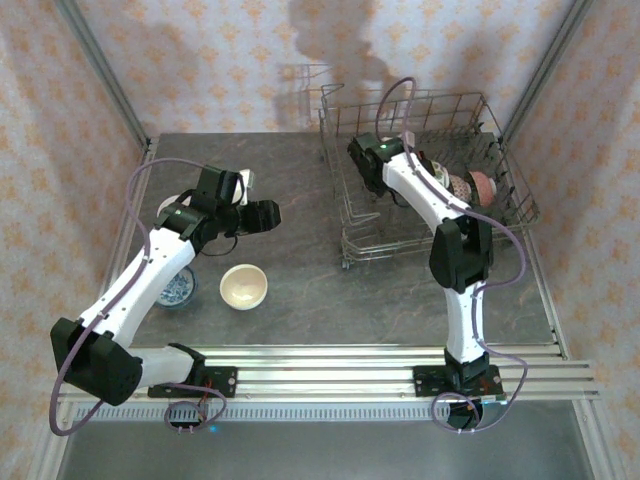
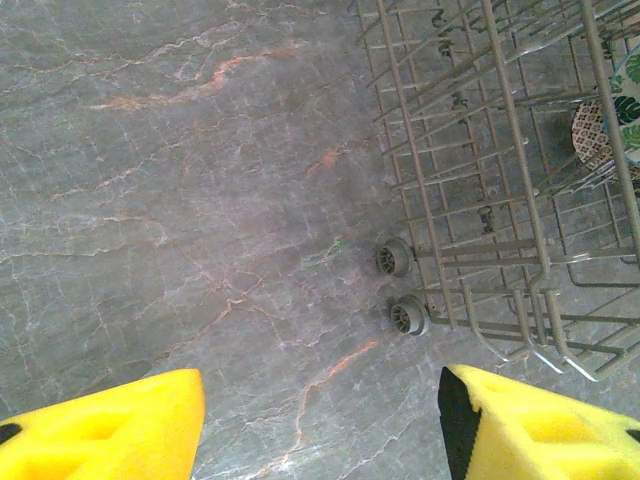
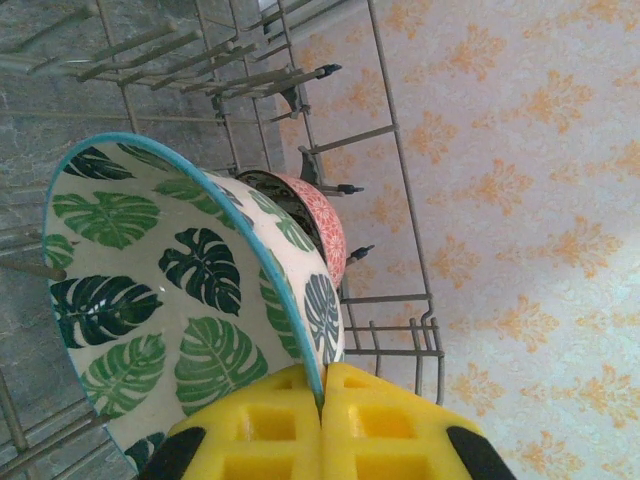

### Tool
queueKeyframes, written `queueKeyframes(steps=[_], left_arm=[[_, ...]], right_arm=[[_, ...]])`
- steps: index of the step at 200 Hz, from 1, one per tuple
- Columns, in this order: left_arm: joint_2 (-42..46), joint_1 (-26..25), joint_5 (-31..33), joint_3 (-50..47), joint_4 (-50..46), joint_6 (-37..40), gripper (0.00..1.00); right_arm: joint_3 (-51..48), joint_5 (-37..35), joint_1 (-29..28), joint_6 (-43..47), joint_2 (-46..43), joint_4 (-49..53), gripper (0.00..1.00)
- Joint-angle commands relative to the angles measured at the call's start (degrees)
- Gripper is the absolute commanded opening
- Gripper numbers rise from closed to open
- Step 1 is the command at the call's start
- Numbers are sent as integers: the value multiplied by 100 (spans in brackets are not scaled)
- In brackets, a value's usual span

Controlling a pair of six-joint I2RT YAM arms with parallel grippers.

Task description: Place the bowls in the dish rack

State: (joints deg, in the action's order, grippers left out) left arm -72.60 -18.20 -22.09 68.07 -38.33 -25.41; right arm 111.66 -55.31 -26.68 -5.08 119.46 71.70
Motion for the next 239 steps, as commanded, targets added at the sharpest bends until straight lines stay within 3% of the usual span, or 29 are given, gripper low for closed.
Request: queueKeyframes(steps=[1, 77, 239], left_arm=[[115, 53, -3, 14, -165, 89, 65], [292, 53, 28, -22, -249, 47, 65], [384, 53, -266, -155, -68, -31, 65]], right_arm=[[128, -437, -55, -97, 39, 288, 0], [163, -318, -251, -267, 218, 466, 0], [678, -1442, 63, -46, 43, 923, 0]])
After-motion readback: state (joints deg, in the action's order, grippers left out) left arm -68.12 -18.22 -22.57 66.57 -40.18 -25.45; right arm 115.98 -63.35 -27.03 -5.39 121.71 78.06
